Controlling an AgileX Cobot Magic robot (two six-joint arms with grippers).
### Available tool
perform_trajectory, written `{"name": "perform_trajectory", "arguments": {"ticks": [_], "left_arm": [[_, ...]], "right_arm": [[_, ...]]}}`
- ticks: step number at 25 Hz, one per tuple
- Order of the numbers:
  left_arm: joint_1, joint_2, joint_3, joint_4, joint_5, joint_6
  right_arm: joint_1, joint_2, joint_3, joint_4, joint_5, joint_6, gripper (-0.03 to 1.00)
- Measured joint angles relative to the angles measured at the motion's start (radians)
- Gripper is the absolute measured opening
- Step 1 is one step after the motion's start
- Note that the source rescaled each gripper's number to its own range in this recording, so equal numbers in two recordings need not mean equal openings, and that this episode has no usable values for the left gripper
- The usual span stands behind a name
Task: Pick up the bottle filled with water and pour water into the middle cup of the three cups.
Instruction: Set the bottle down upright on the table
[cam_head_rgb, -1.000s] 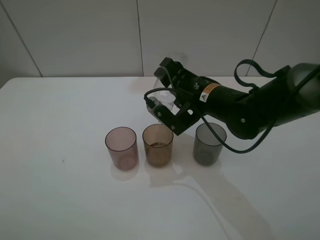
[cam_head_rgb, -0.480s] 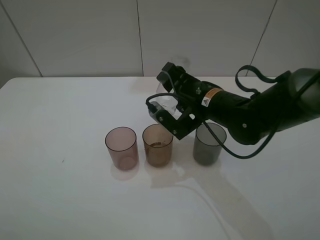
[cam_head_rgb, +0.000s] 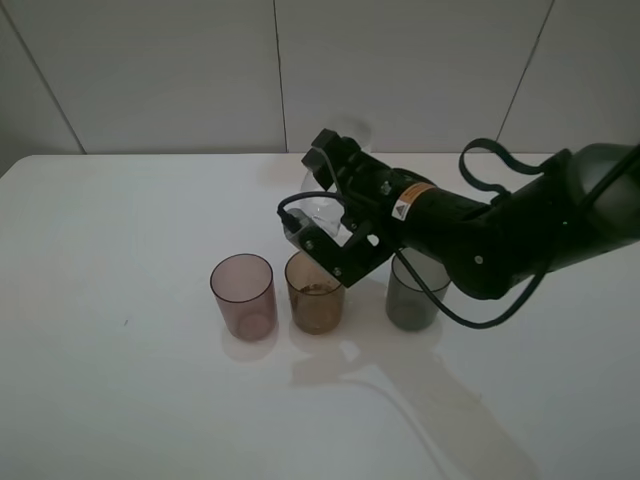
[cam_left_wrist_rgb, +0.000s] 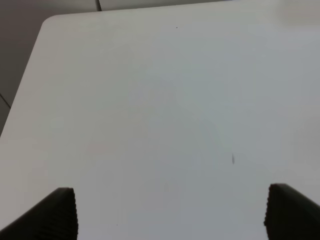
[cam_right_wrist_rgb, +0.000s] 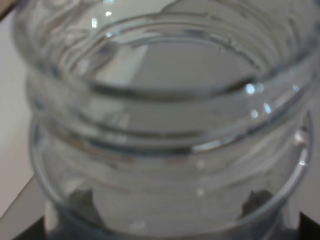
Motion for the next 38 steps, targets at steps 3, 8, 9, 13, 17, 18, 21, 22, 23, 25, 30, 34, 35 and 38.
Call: {"name": "perform_trajectory", "arguments": {"ticks": [3,8,9,13,17,18,21,22,23,25,30,34,35,38], "left_arm": [[0.000,0.000,0.000,0.000,0.000,0.000],[0.000,0.000,0.000,0.000,0.000,0.000],[0.000,0.000,0.000,0.000,0.000,0.000],[0.000,0.000,0.000,0.000,0.000,0.000],[0.000,0.000,0.000,0.000,0.000,0.000],[0.000,0.000,0.000,0.000,0.000,0.000],[0.000,0.000,0.000,0.000,0.000,0.000],[0.000,0.000,0.000,0.000,0.000,0.000],[0.000,0.000,0.000,0.000,0.000,0.000],[0.000,0.000,0.000,0.000,0.000,0.000],[0.000,0.000,0.000,0.000,0.000,0.000],[0.000,0.000,0.000,0.000,0.000,0.000],[0.000,0.000,0.000,0.000,0.000,0.000],[0.000,0.000,0.000,0.000,0.000,0.000]], "right_arm": [[0.000,0.000,0.000,0.035,0.000,0.050,0.00],[0.000,-0.016,0.001,0.054,0.004,0.169,0.00],[0.000,-0.029,0.001,0.053,0.012,0.202,0.00],[-0.015,-0.103,-0.022,0.032,0.121,0.390,0.00],[-0.080,-0.145,-0.080,-0.079,0.291,0.710,0.00],[-0.101,-0.148,-0.095,-0.127,0.323,0.814,0.00],[-0.165,-0.150,-0.133,-0.268,0.379,1.134,0.00],[-0.189,-0.150,-0.144,-0.322,0.382,1.246,0.00],[-0.212,-0.150,-0.153,-0.376,0.383,1.336,0.00],[-0.257,-0.150,-0.164,-0.475,0.369,1.546,0.00],[-0.365,-0.129,-0.172,-0.631,0.226,2.022,0.00],[-0.409,-0.079,-0.172,-0.638,0.161,2.225,0.00],[-0.410,-0.062,-0.172,-0.621,0.156,2.241,0.00],[-0.411,-0.010,-0.172,-0.538,0.146,2.256,0.00]]}}
